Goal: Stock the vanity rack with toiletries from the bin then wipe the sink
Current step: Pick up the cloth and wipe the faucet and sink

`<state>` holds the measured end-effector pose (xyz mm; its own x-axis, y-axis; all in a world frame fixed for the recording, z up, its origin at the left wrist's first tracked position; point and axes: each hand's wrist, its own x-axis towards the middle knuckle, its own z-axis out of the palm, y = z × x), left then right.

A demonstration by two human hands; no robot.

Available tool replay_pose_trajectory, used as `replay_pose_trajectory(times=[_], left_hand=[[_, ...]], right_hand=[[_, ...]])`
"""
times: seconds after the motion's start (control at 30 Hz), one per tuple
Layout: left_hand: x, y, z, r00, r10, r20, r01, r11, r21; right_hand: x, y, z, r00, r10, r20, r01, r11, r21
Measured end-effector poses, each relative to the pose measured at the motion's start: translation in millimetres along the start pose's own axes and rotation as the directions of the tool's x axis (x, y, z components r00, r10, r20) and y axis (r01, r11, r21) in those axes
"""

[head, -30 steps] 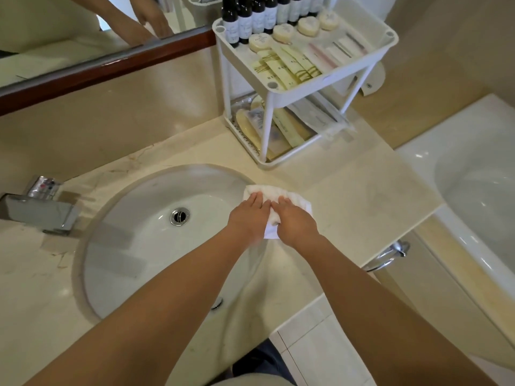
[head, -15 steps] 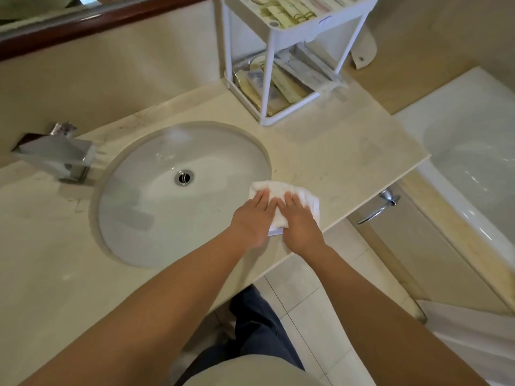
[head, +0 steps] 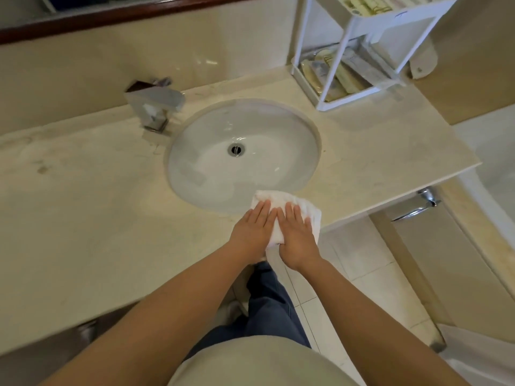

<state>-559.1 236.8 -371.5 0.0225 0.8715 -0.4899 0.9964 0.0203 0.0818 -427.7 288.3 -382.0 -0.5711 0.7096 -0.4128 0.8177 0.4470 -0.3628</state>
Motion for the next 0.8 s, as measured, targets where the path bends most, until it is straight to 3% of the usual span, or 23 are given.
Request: replay_pose_trajectory(times=[0.27,0.53,0.8], left_hand=[[-53.6,-38.5,27.7,0.991,-0.132,0.004,0.133,0.991,-0.015],[-113.1,-73.9,48.2,0.95,-0.303,0.077,0.31,0.944,-0.11],[-109.8,-59.1,50.2,0.91,-0.395,0.123,0.413,0.887,-0.205]], right_hand=[[-0.9,-54.5,27.4,0.985,-0.149,0.082,0.158,0.98,-0.12],[-2.1,-118.7,48.4,0.926,-0.311,0.215,0.348,0.923,-0.163],[-0.5,-108.1,39.8,0.872,-0.406,0.274,0.465,0.861,-0.204]])
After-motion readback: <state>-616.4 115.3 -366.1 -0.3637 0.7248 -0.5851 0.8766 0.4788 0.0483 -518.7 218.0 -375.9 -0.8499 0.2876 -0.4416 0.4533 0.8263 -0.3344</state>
